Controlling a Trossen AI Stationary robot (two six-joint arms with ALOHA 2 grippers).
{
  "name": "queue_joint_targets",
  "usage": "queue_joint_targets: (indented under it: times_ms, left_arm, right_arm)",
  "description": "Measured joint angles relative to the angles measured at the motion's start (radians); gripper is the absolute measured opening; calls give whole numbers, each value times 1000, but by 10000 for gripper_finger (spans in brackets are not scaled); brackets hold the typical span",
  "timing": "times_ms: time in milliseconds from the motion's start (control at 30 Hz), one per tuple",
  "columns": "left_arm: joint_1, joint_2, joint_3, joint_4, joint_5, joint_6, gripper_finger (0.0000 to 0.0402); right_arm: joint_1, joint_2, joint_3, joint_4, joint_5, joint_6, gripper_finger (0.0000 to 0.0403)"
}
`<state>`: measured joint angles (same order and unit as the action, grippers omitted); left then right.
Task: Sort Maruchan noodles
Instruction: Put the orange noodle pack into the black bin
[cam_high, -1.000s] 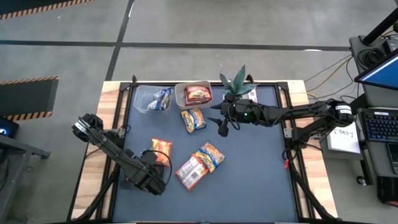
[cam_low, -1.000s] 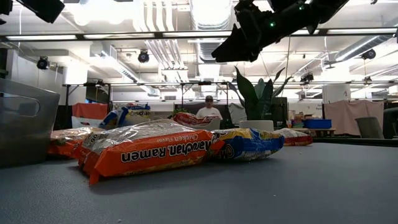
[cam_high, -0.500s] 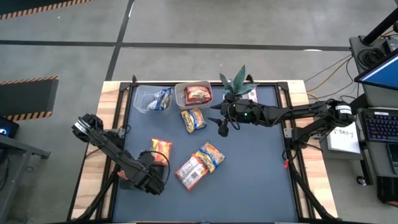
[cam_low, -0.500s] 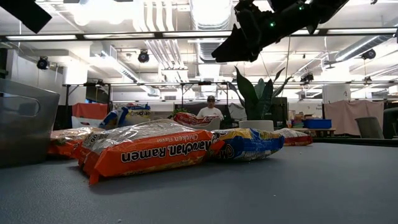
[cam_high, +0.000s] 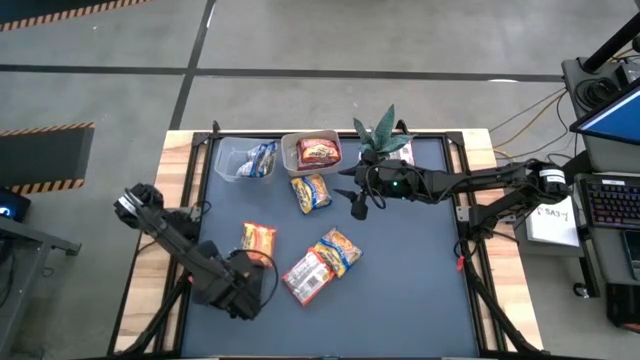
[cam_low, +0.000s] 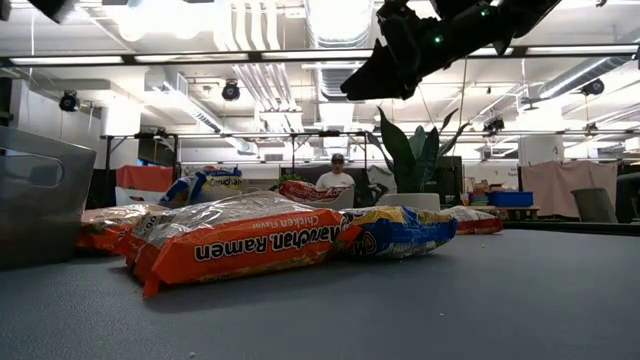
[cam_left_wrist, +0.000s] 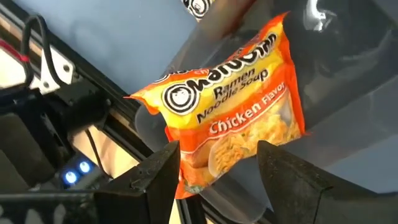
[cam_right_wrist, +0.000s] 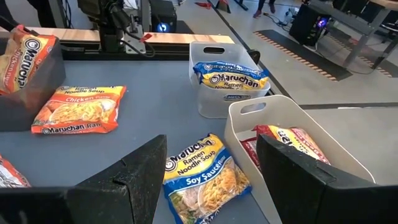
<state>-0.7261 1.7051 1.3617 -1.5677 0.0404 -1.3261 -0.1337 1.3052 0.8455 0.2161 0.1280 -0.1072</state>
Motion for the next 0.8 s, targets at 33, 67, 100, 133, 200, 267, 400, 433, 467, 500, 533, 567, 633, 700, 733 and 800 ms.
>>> queue_joint_targets:
  times_ms: [33,67,100,133,200,267,400,433,467,500,533,567,633,700,733,800]
  left_arm:
    - [-16,-1,0,0,-9,0,195]
    - [-35,-4,0,1,-17,-8,193]
    - [-53,-8,0,2,-30,-25,191]
    - [-70,-13,0,5,-46,-52,189]
    - [-106,-34,0,27,-99,-115,184]
    - [-141,-65,0,75,-159,-159,177]
    - [-193,-161,5,134,-322,-225,163]
    - [-201,-187,5,127,-355,-240,161]
    - [-207,-209,3,127,-376,-246,158]
    - [-210,-228,1,123,-388,-249,156]
    - [-212,-244,-2,106,-392,-253,153]
    - [-214,-260,-7,83,-392,-254,151]
    - [-214,-291,-25,42,-392,-253,146]
    - [-214,-326,-67,32,-392,-255,140]
    - [-214,-346,-93,45,-391,-257,138]
    - [-214,-386,-153,108,-391,-257,132]
  right_arm:
    - [0,0,0,-1,0,-1,238]
    - [0,0,0,-2,0,-1,238]
    - [0,0,0,-2,0,-2,238]
    - [0,0,0,-2,0,-2,238]
    - [0,0,0,-2,0,-2,238]
    - [0,0,0,-2,0,-1,238]
    - [0,0,0,-2,0,-2,238]
    - [0,0,0,-2,0,-1,238]
    - [0,0,0,-2,0,-1,238]
    - [0,0,0,-2,0,-1,238]
    - [0,0,0,-2,0,-1,238]
    - [0,0,0,-2,0,-1,238]
    - [0,0,0,-2,0,1,238]
    - [0,0,0,-2,0,1,238]
    - [0,0,0,-2,0,1,238]
    - [0,0,0,-2,0,1,238]
